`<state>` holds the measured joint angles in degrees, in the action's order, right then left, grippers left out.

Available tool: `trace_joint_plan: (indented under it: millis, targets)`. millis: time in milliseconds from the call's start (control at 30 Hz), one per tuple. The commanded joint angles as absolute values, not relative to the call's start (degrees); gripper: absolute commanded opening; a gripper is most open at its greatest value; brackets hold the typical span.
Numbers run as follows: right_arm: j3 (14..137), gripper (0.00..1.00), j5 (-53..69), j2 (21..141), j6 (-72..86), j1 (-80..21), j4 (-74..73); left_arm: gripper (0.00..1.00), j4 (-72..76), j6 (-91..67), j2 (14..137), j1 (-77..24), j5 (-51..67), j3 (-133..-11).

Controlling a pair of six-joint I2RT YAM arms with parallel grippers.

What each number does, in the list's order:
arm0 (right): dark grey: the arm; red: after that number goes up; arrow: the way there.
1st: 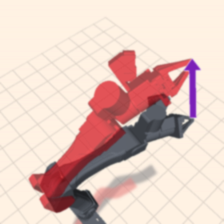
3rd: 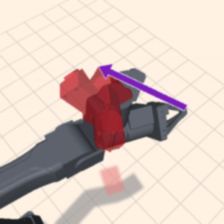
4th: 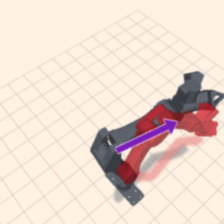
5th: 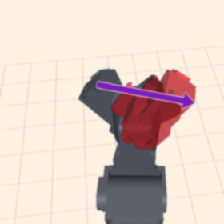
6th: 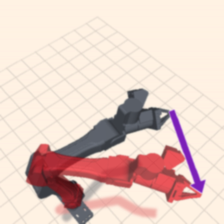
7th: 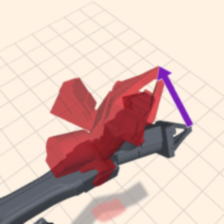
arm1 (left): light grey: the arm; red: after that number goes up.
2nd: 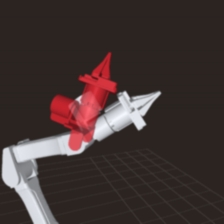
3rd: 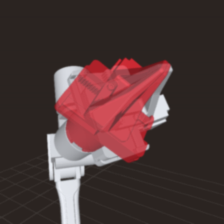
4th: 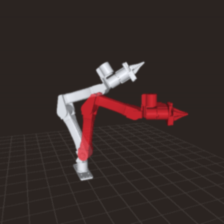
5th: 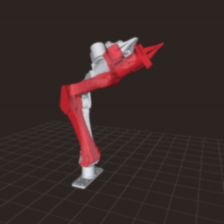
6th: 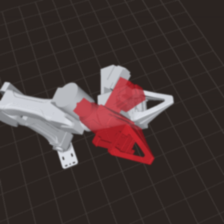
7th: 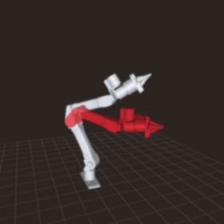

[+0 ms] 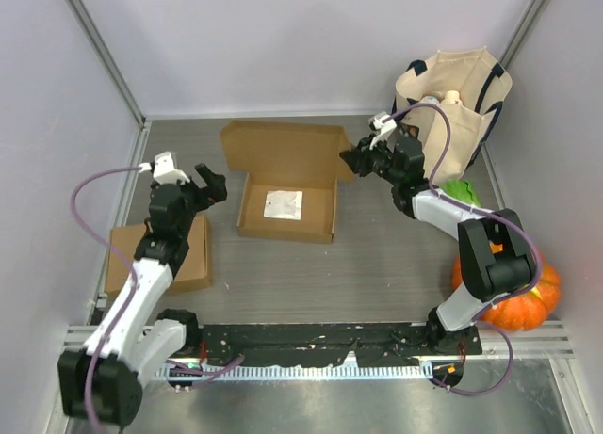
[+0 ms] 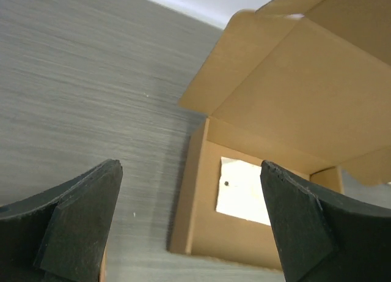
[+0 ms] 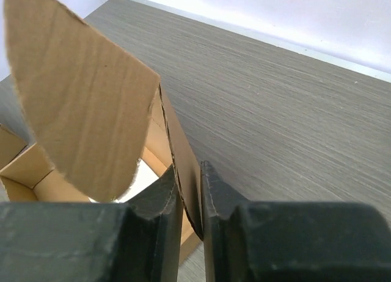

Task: Fold the paper box

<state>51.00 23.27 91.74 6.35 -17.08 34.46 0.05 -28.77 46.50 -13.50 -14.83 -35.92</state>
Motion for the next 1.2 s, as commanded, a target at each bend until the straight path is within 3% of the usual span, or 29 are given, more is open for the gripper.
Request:
trace_joint_plan:
  millis: [0,67,133,200,367,800,900,933,1033,1167]
  targets:
    - [57.9,0.17,34.0,93.8,7.1,-14.9,29.7,0.99,19.5,-30.3,65.5,-0.4,23.1,-41.2]
    - [60.3,0.11,36.4,95.5,5.3,-14.3,26.6,0.97,26.9,-36.2,73.3,6.1,38.3,-47.2]
    - [62.6,0.06,38.4,96.6,4.7,-13.8,25.0,1.00,31.7,-39.2,80.2,7.6,43.9,-49.6]
    - [63.1,0.05,40.2,97.8,5.4,-13.4,26.0,1.00,27.5,-36.7,84.4,7.8,49.4,-55.5]
    - [64.4,0.04,41.9,99.6,5.5,-12.8,25.9,1.00,25.6,-25.8,93.0,7.7,50.3,-61.4]
    - [67.4,0.01,44.2,102.5,4.6,-12.3,23.7,0.96,28.3,-22.9,111.9,6.7,53.0,-76.3]
    - [67.5,0.01,42.8,102.0,3.5,-12.2,21.8,0.76,31.3,-26.3,114.0,6.5,54.3,-78.6]
    - [67.4,0.01,42.3,101.9,3.3,-12.4,21.4,0.64,32.7,-27.0,113.7,6.1,54.2,-78.1]
    - [67.0,0.01,37.5,100.5,3.6,-13.4,19.4,0.46,33.9,-26.1,110.8,4.9,50.9,-74.3]
    - [64.1,0.02,23.5,97.1,10.1,-16.5,21.4,0.30,32.6,-22.8,103.6,2.6,41.2,-68.0]
